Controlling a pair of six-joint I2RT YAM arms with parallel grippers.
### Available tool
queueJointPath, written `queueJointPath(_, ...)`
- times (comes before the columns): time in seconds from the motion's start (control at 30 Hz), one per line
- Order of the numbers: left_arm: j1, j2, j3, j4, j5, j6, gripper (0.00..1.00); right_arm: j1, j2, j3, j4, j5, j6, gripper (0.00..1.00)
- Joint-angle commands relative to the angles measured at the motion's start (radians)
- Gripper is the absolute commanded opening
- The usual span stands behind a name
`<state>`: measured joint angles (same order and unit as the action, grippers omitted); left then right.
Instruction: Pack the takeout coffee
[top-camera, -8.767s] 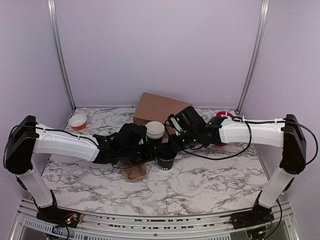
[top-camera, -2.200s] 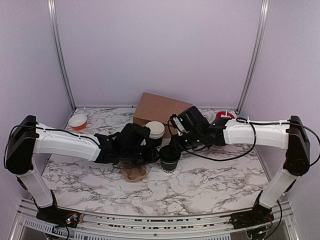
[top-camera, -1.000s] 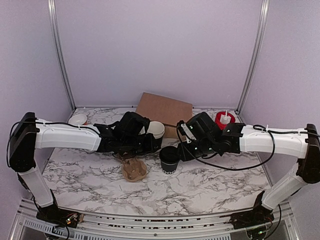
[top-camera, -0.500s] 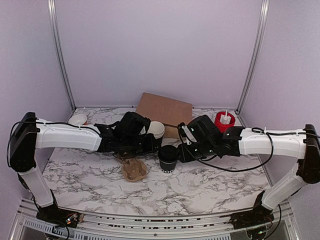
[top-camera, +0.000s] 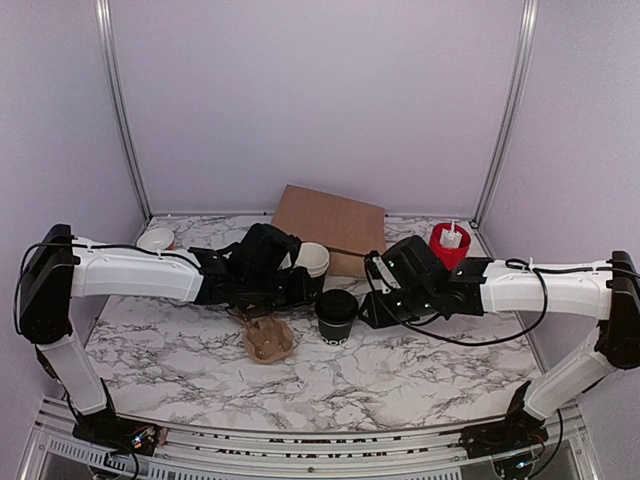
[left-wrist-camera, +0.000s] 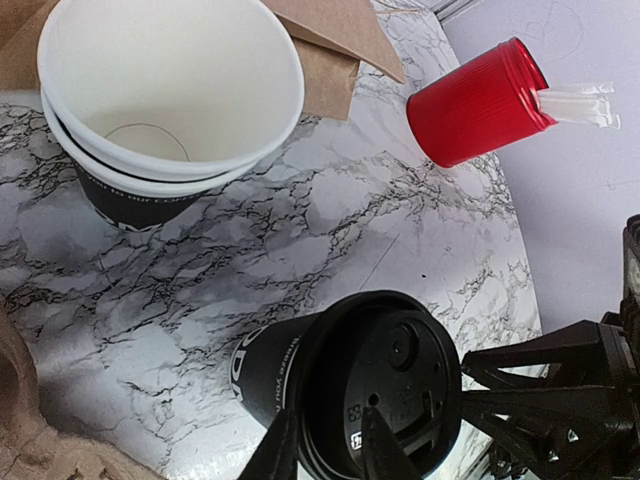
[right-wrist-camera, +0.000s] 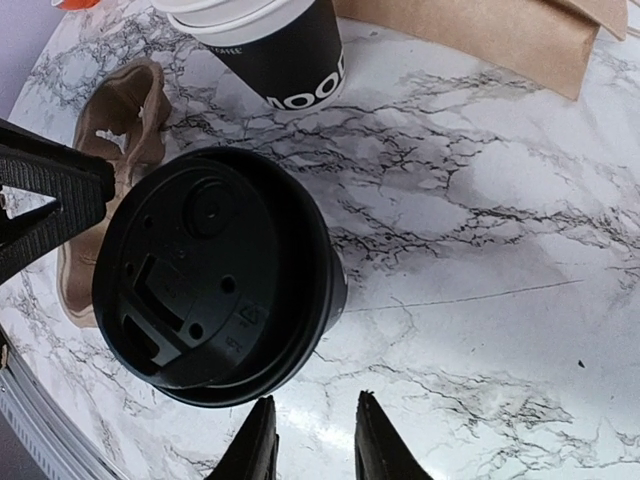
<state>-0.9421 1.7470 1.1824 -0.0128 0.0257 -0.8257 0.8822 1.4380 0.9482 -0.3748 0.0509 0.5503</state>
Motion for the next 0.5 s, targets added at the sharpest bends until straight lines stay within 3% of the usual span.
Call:
queueJointPath(0.0,0.005,0.008,-0.002,-0.012,-0.014,-0.001,0.24,-0.013,-0.027,0.004,0.029,-0.002,0.01,0.26)
queueJointPath(0.47,0.006,-0.007,-0.032,-0.012,-0.028,-0.017,0.24,-0.03,-0.016,0.006,0.06,-0.02,0.004,0.27)
